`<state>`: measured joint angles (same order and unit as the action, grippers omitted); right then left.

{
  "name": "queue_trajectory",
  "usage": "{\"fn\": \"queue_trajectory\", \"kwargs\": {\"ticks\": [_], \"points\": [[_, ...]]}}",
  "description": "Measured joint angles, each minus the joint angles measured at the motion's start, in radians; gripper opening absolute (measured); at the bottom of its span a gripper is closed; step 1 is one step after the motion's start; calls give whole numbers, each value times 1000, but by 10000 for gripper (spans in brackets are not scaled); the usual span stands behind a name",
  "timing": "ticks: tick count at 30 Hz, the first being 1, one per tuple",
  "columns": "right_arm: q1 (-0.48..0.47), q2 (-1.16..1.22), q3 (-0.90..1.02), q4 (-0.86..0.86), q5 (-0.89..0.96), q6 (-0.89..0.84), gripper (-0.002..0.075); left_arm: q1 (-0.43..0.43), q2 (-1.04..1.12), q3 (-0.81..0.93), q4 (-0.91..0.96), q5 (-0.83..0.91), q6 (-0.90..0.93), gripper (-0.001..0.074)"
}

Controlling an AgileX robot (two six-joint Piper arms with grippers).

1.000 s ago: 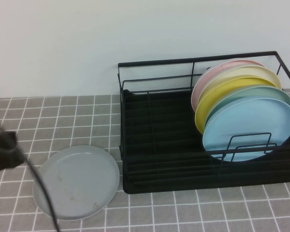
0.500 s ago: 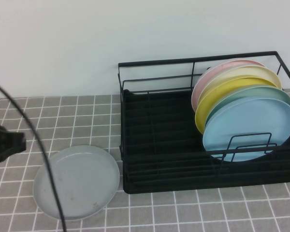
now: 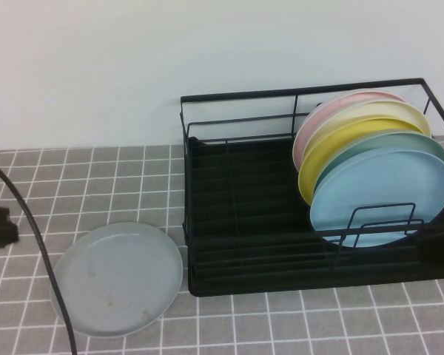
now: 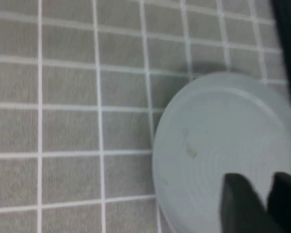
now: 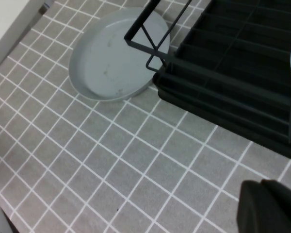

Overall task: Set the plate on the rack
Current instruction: Pick up the plate from the table

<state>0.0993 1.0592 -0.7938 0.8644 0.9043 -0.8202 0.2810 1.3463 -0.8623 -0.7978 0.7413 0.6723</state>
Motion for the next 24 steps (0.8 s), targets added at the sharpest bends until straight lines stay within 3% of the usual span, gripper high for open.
{"fn": "queue_trajectory", "kwargs": {"ticks": [2,4,17,24], "points": [[0,0,0,0,0,-1,-1,0,41,0,1,0,2,326],[0,0,0,2,0,-4,-1,0,90,0,1,2,2,347],[0,0,0,105,63,-31,-1,-4,356,-2,-172,-4,189,264],[0,0,0,154,91,-38,-1,-4,444,-8,-180,-16,219,239]]}}
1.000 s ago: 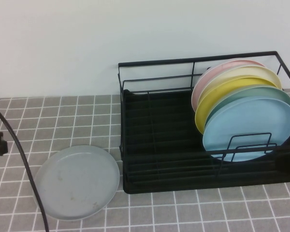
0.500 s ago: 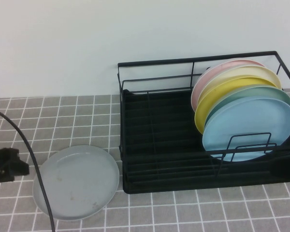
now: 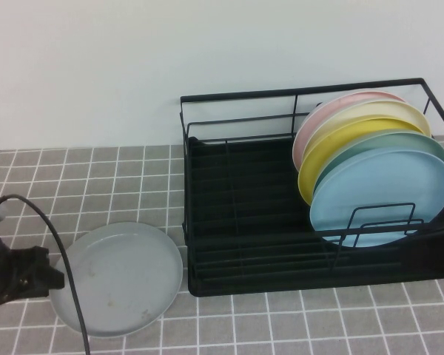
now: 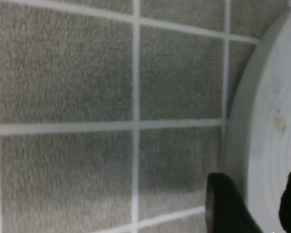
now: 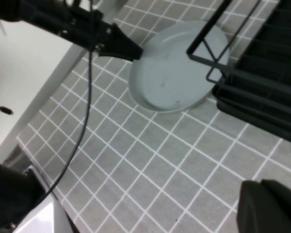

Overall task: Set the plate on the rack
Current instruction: Pick up the plate from the table

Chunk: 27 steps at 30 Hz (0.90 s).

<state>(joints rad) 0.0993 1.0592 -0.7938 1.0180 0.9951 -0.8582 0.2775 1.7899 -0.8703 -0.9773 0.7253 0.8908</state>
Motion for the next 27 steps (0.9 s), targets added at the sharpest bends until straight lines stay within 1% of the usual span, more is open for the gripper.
{"fn": "queue_trajectory", "kwargs": {"ticks": [16,18,21,22,27], "points": [[0,0,0,9,2,-12,-1,0,92,-55,-84,14,95,236],[0,0,0,10,2,-12,-1,0,102,-56,-97,21,131,173],[0,0,0,10,2,-12,-1,0,111,-58,-97,21,150,33],[0,0,0,10,2,-12,-1,0,112,-58,-94,19,150,2],[0,0,0,10,4,-12,-1,0,112,-58,-87,16,150,0]]}}
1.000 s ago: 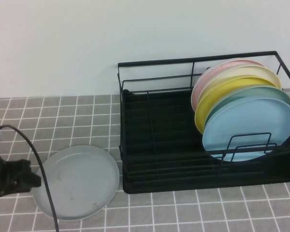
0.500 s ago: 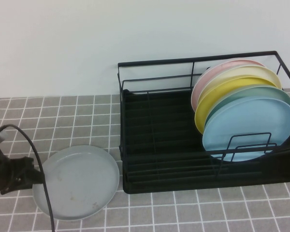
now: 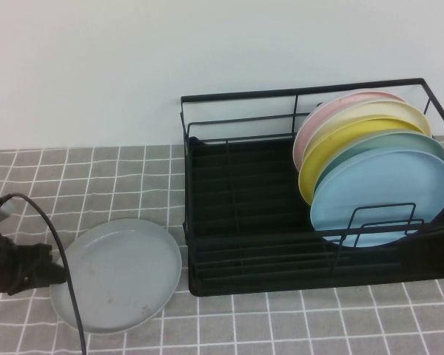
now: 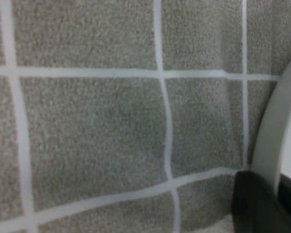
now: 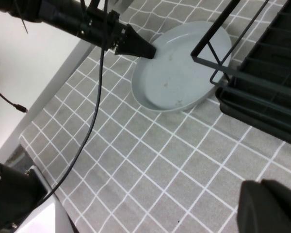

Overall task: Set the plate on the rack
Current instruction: Pick up the plate from the table, then hand over the plate

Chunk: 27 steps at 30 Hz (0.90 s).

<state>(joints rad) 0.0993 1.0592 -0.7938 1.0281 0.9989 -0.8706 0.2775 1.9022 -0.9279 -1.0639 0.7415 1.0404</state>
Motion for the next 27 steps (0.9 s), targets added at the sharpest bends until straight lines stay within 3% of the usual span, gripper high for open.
{"fn": "queue_trajectory", "kwargs": {"ticks": [12,27], "points": [[0,0,0,0,6,0,-1,2,-185,0,80,-10,-106,7],[0,0,0,10,49,0,-1,0,-719,3,151,52,-231,1]]}}
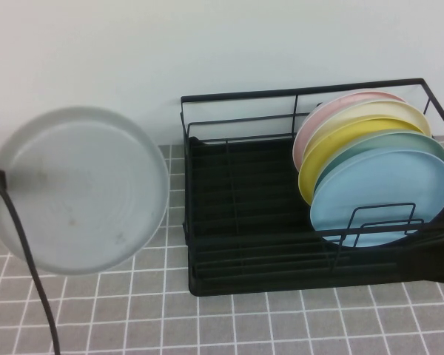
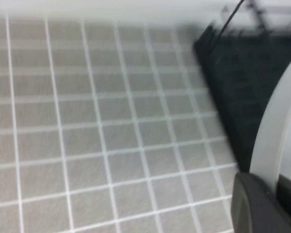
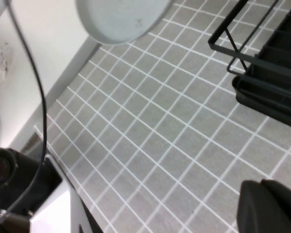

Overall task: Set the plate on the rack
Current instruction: Hand over the plate

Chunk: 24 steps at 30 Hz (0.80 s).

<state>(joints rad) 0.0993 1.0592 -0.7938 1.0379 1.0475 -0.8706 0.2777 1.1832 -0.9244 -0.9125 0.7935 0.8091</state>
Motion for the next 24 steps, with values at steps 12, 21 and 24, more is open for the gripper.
{"fn": "queue_trajectory", "kwargs": {"ticks": [12,21,24], "points": [[0,0,0,113,28,0,-1,-118,-143,55,34,34,-55,1],[0,0,0,263,-13,-8,206,-131,-141,60,-20,46,-55,1],[0,0,0,310,-13,-53,343,-165,-141,60,-29,46,-56,1]]}}
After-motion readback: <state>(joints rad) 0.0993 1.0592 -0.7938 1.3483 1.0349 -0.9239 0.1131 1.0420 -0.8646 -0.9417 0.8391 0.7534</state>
